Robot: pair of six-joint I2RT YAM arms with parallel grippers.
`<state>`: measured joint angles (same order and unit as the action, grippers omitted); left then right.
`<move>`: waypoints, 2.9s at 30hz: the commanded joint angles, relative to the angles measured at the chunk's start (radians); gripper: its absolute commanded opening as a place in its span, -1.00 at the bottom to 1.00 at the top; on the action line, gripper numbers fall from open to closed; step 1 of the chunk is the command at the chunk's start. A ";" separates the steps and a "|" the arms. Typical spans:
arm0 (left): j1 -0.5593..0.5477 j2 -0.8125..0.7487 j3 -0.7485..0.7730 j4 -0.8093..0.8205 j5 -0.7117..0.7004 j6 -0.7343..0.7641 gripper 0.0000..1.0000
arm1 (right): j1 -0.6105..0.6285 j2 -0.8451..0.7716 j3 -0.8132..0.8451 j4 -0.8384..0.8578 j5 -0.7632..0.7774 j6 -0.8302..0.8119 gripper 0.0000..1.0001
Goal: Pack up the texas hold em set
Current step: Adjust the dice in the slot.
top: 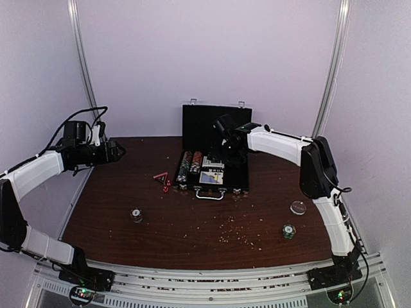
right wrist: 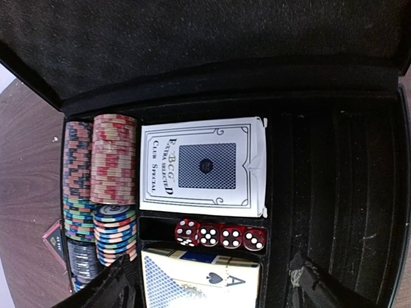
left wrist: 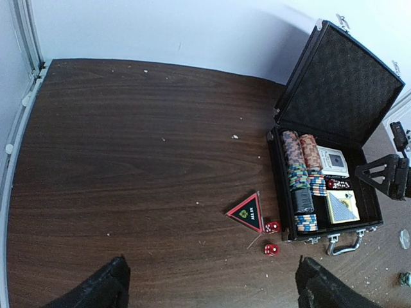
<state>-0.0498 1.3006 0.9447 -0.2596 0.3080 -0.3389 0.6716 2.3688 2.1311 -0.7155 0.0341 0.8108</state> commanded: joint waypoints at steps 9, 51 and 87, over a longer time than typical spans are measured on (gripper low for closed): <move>-0.005 -0.035 -0.004 0.013 -0.007 -0.005 0.85 | -0.001 0.060 -0.020 -0.012 0.003 -0.042 0.76; -0.005 -0.030 0.006 0.000 -0.006 0.008 0.85 | -0.053 0.176 -0.014 0.015 -0.077 0.088 0.64; -0.005 -0.013 0.003 0.002 -0.004 0.003 0.85 | 0.046 0.239 -0.027 -0.200 0.048 -0.042 0.65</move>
<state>-0.0498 1.2846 0.9443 -0.2634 0.3065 -0.3397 0.6807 2.5008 2.1578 -0.7082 0.1024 0.8101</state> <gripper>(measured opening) 0.924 0.829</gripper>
